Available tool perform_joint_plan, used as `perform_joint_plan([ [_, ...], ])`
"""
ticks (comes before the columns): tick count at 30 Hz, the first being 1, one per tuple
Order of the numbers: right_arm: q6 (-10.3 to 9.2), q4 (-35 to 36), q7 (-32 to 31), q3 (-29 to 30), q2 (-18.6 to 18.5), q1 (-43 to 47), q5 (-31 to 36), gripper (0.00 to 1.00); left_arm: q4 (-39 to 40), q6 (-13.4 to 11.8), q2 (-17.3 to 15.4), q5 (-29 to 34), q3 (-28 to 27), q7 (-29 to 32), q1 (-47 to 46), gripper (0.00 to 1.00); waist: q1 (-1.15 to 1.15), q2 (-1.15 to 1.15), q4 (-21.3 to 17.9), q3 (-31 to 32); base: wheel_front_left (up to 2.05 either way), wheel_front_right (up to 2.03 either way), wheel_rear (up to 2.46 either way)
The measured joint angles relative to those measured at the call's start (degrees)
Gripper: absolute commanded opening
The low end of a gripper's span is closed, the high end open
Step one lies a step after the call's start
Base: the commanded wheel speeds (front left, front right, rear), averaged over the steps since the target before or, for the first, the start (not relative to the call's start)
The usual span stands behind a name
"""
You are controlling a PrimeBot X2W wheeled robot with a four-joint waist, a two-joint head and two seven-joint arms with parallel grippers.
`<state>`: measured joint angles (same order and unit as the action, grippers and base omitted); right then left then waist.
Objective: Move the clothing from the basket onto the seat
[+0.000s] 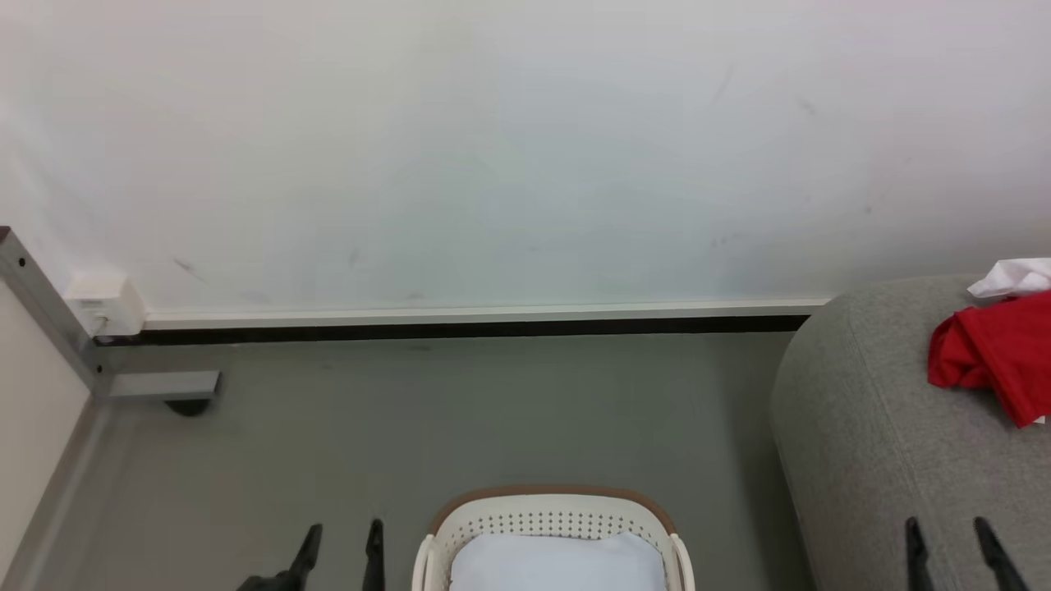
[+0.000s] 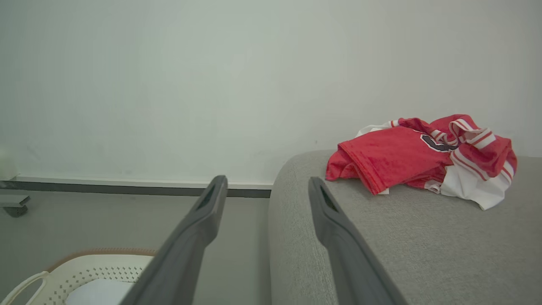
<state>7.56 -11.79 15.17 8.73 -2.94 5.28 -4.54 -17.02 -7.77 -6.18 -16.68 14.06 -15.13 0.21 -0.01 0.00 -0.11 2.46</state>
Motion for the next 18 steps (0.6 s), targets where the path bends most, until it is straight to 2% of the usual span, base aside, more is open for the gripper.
perform_joint_plan([
  [7, 0.00, -4.04, -0.01, -2.46, 0.08, 0.11, -0.49, 1.00, -0.19, 1.87, 1.70, 2.59, -3.07, 0.00, 0.38, 1.00, 0.01, 0.00, 1.09, 0.71, 0.00, 0.00, 0.00],
  [18, 0.00, -5.47, -0.01, -3.28, 0.09, 0.21, -1.08, 1.00, -1.56, 3.77, 2.97, 5.06, -5.78, 0.00, 0.71, 1.00, 0.01, 0.00, 1.03, 0.84, 0.00, 0.00, 0.00],
])
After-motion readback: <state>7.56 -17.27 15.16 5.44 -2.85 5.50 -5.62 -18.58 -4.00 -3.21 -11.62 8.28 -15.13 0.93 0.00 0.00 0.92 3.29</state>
